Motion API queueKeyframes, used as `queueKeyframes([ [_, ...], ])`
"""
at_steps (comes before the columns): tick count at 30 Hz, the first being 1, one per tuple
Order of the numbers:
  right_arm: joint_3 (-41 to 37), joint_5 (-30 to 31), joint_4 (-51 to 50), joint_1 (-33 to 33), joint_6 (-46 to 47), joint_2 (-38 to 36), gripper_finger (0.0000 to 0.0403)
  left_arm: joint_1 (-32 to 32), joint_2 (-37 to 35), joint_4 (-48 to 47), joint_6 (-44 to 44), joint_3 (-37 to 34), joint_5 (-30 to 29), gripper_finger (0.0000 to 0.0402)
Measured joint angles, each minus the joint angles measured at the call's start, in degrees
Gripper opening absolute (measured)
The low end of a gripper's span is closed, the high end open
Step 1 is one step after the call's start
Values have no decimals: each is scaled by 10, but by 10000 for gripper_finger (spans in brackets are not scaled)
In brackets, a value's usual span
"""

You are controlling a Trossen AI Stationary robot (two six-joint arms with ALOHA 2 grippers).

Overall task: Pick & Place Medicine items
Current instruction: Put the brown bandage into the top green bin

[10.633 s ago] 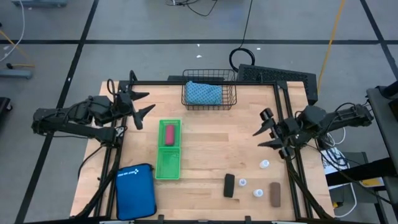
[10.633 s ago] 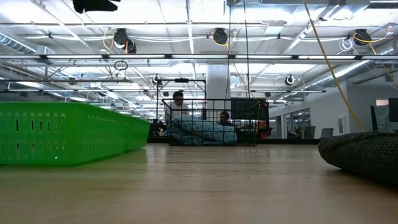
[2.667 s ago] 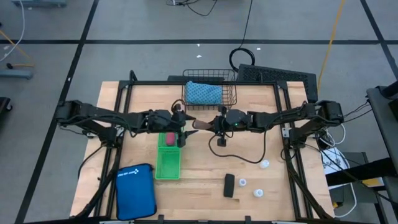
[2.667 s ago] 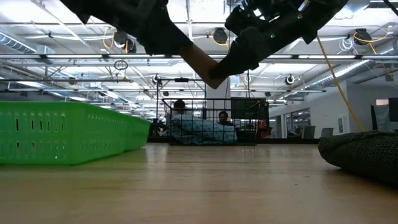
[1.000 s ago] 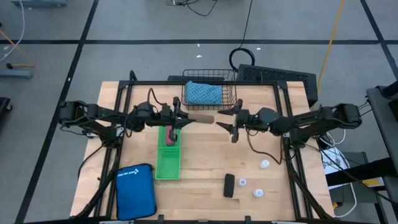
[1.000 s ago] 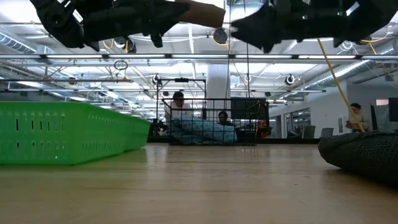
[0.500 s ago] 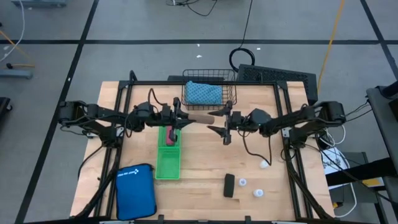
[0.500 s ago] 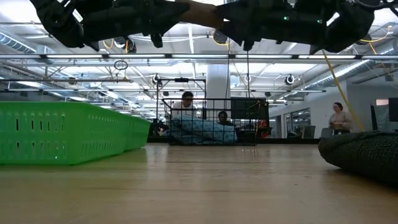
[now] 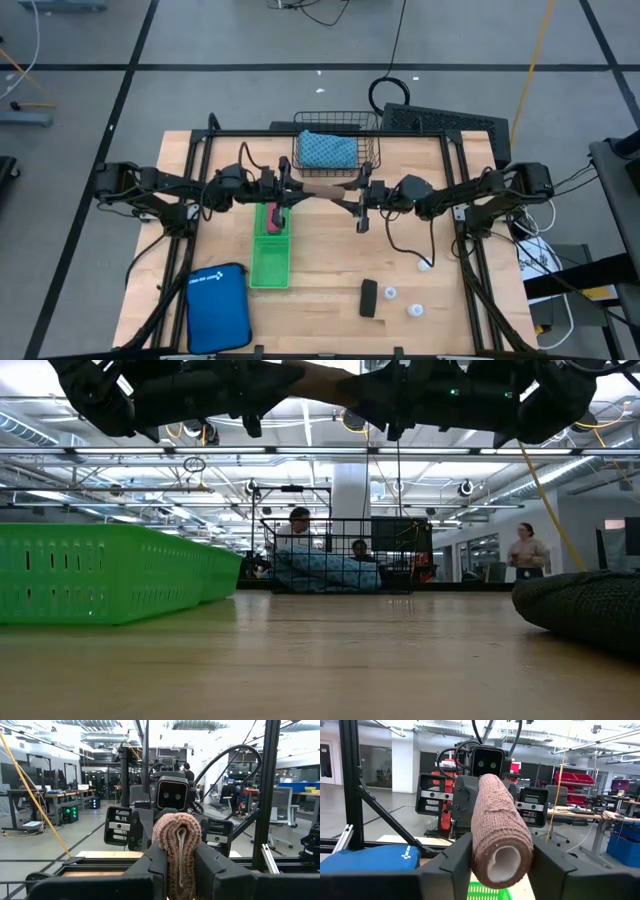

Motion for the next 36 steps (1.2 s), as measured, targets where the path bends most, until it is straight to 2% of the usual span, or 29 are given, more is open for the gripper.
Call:
queueKeyframes([
  [5, 0, 1, -10, 0, 0, -11, 98, 0, 0, -12, -34, 1, 2, 49],
  [10, 0, 1, -53, 0, -7, -39, 38, 0, -1, -43, -102, 3, 5, 80],
  [13, 0, 1, -95, 0, -13, -59, 37, -1, -17, -81, -123, 3, 11, 108],
  [16, -1, 6, -134, 0, -14, -84, 37, -3, -47, -163, -122, 10, -13, 141],
  [20, 0, 3, -186, 0, -14, -110, 37, -3, -103, -354, -82, 43, -49, 187],
  [23, 0, 2, -233, 0, -14, -122, 37, -4, -134, -563, -68, 110, -85, 213],
  [27, 0, 3, -274, 0, -11, -125, 37, -3, -116, -840, -67, 248, -165, 226],
  [31, 0, 3, -286, 0, -1, -118, 37, -4, -50, -1007, -50, 391, -176, 227],
  [36, 0, 3, -296, 0, 14, -116, 37, -17, 49, -1111, 9, 530, -177, 227],
])
